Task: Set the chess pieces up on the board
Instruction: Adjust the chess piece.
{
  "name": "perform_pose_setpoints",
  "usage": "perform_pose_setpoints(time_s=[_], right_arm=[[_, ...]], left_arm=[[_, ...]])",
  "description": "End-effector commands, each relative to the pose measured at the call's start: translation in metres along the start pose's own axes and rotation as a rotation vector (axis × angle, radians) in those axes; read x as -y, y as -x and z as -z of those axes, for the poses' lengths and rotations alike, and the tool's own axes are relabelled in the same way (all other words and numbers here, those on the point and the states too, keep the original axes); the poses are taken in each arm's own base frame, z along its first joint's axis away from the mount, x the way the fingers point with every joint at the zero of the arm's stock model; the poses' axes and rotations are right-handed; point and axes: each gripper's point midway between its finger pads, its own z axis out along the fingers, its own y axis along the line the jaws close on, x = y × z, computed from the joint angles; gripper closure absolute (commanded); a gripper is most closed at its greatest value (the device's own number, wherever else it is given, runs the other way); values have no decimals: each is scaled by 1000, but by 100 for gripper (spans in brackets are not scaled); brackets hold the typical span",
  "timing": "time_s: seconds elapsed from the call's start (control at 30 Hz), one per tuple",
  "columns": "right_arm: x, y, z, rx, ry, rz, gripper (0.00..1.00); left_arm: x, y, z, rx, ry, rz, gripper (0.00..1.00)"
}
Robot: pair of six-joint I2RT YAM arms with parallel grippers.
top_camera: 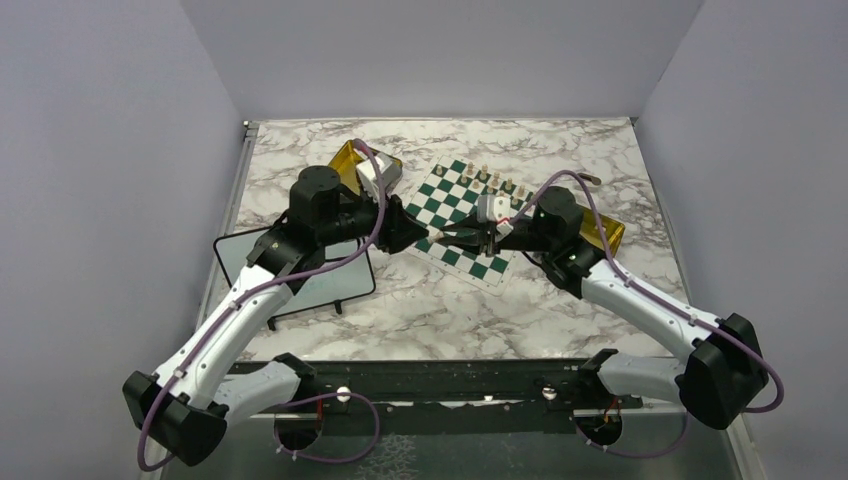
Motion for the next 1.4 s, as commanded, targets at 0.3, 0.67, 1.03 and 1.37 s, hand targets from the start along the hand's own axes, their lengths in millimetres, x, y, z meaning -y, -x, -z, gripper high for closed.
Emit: perform_pose_setpoints(time_s=[0.3,0.67,1.03,1.37], right_arm=[[60,-21,2,2,-368,-249,99],[78,-45,20,110,-587,-422,99],[73,-30,28,238,-602,-425,99],[64,-1,31,350,-551,-417,99]], left_arm=[[-31,58,25,247,297,131,53],[-57,52,7,186,378,209,53],[-66,47,-19,133,337,258,58],[-42,59,-38,188,146,360,58]])
